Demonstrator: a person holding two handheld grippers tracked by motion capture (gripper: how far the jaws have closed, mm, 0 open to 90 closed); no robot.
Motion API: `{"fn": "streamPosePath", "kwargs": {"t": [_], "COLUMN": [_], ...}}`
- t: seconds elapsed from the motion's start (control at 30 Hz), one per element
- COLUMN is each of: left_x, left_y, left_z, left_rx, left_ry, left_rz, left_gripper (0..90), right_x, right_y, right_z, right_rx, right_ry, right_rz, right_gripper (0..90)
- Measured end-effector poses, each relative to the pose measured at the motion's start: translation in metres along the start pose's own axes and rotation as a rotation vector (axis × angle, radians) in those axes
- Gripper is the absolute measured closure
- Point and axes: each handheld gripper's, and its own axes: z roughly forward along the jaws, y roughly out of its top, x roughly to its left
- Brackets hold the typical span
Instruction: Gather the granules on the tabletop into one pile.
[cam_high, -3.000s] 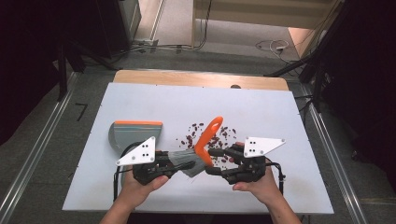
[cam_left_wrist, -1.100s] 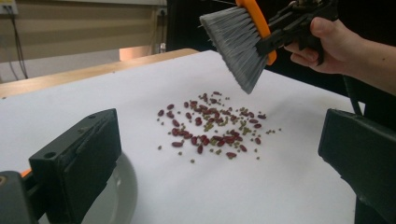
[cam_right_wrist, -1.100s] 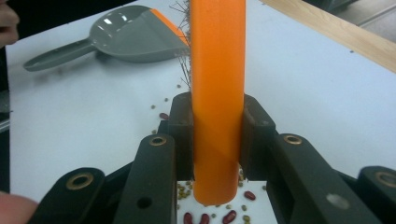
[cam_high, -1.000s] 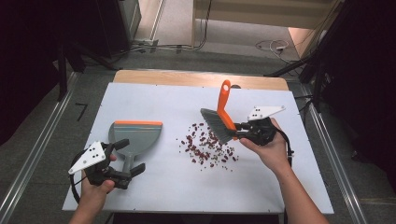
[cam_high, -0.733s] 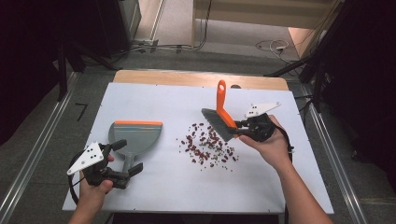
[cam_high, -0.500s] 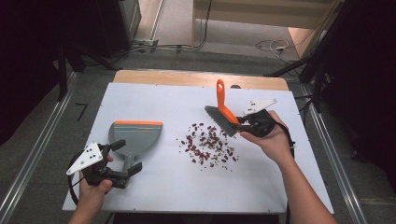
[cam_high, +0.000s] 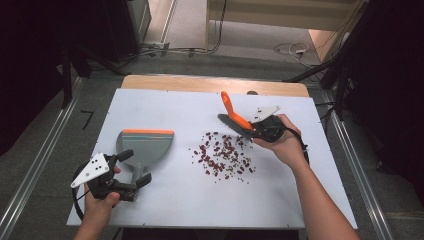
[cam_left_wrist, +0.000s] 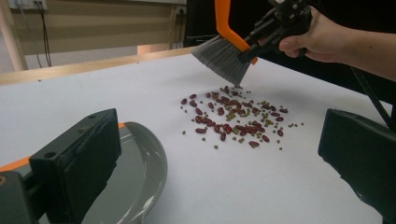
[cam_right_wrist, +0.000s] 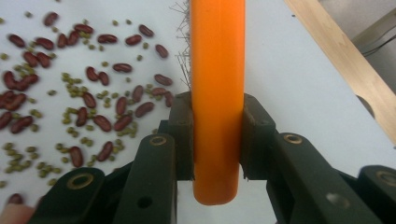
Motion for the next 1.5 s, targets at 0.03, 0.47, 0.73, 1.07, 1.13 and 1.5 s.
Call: {"fn": "streamPosePath", "kwargs": {"t": [0.03, 0.47, 0.73, 1.07, 1.13, 1.5], "left_x": [0.0, -0.002, -0.003, -0.003, -0.003, -0.003], "left_y": [0.0, 0.001, 0.001, 0.001, 0.001, 0.002], "left_z": [0.0, 0.0, 0.0, 0.0, 0.001, 0.0], "left_rx": [0.0, -0.002, -0.002, -0.002, -0.001, -0.007], "left_ry": [-0.002, -0.007, -0.01, -0.008, -0.009, -0.007], "left_rz": [-0.001, 0.003, 0.005, 0.005, 0.006, 0.006], "left_gripper": [0.0, 0.0, 0.0, 0.0, 0.0, 0.0], "right_x": [-0.001, -0.003, 0.012, 0.019, 0.022, 0.036], "right_y": [0.001, 0.005, 0.013, 0.013, 0.013, 0.012], "right_z": [0.0, 0.008, 0.02, 0.02, 0.02, 0.008], "right_rx": [0.014, 0.154, 0.185, 0.241, 0.245, 0.272], "right_ry": [-0.014, -0.117, -0.099, -0.059, -0.061, -0.027], "right_rz": [-0.005, -0.122, -0.171, -0.208, -0.21, -0.291], "right_gripper": [68.4, 68.4, 68.4, 68.6, 68.6, 68.7]}}
